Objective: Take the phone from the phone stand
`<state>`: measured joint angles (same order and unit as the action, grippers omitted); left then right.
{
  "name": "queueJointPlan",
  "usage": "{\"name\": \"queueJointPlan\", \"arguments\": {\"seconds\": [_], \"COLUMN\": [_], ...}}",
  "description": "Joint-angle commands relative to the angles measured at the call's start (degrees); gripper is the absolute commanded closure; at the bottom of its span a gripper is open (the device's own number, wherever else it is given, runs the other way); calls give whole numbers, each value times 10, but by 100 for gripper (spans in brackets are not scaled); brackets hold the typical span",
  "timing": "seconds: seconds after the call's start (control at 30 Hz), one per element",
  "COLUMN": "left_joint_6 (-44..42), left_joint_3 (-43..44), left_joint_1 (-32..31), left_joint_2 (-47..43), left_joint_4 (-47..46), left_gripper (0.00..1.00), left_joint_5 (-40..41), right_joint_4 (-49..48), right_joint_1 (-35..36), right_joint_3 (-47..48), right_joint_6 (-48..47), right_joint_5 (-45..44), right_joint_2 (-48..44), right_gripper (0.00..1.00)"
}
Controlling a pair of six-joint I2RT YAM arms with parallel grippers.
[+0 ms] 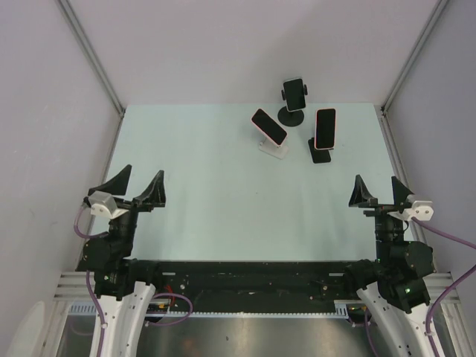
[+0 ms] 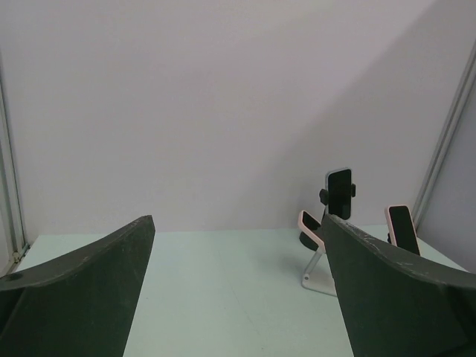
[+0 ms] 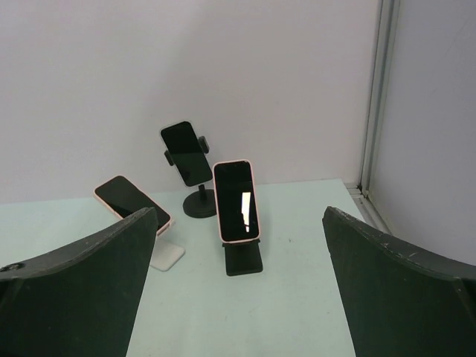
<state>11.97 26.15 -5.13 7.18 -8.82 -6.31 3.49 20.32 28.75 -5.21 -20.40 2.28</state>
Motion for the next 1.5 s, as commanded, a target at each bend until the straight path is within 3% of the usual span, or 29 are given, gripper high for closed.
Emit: {"name": "queueJointPlan", "arguments": {"seconds": [0.0,0.33,0.53,0.83,1.17,1.33,1.47], "left_joint_6": [2,5,1,1,-12,-19,-19], "left_joint_3": [16,16,20,21,21,21,20], "left_joint_1": [-2,-10,-41,-107,-138,-139,-139], "left_joint_2": [-8,-10,-19,-37,-50,-46,-37], "left_joint_4": [-2,2,20,30,39,40,40], "left_gripper": [0,0,0,0,0,0,0], "left_joint_5": [9,26,61,89,110,120,120], "right_joint_4": [-3,-30,-27,-51,-78,-81,-86], "right_joint_1": [-5,-30,-30,-33,-92,-184,-214], "right_joint_3": [15,14,29,142,281,332,369], "right_joint_6": [-4,31,39,114,144,206,199], "right_joint_5": [9,0,19,-58,31,139,224], "right_joint_2": [-4,20,89,341,592,685,763], "right_gripper": [0,0,0,0,0,0,0]}}
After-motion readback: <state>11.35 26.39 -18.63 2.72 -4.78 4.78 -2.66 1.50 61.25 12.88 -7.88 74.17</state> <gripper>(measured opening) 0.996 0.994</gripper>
